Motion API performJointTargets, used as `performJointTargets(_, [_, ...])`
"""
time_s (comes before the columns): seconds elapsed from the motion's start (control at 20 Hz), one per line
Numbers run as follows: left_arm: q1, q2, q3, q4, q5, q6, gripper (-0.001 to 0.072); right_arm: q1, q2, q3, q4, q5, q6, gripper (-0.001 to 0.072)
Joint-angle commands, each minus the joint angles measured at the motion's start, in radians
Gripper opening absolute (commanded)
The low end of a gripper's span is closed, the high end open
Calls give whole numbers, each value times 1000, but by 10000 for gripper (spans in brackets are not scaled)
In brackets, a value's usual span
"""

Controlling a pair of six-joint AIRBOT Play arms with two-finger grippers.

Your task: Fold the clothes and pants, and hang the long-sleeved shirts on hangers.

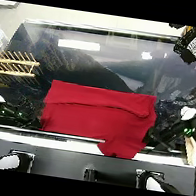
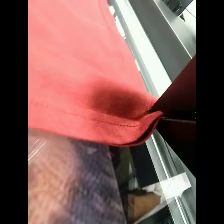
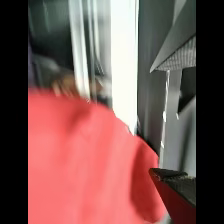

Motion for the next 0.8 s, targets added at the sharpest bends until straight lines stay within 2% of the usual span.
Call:
performJointTargets(0.0, [-3, 2, 0, -5, -13, 0, 22, 0, 40, -187, 119, -100, -76, 670])
performJointTargets(0.05, [-3, 4, 0, -5, -14, 0, 22, 0, 40, -206, 122, -137, -85, 623])
performJointTargets(0.1, [-3, 8, 0, -5, -14, 0, 22, 0, 40, -216, 139, -165, -93, 607])
performJointTargets(0.35, [-3, 12, 0, -5, -15, 0, 22, 1, 29, -272, 229, -289, -109, 594])
performJointTargets(0.5, [-3, 12, 0, -5, -37, 0, 22, 1, 24, -296, 272, -358, -110, 530])
performJointTargets(0.55, [-3, 12, 0, -5, -43, 0, 22, 1, 24, -302, 291, -362, -111, 399])
performJointTargets(0.6, [-3, 13, 0, -5, -49, 0, 22, 1, 24, -305, 310, -341, -125, 193])
performJointTargets(0.65, [-3, 15, 0, -5, -54, 8, 22, 1, 25, -304, 318, -304, -151, 59])
performJointTargets(0.75, [-3, 27, 2, -5, -76, 37, 22, 1, 26, -282, 317, -232, -221, 39])
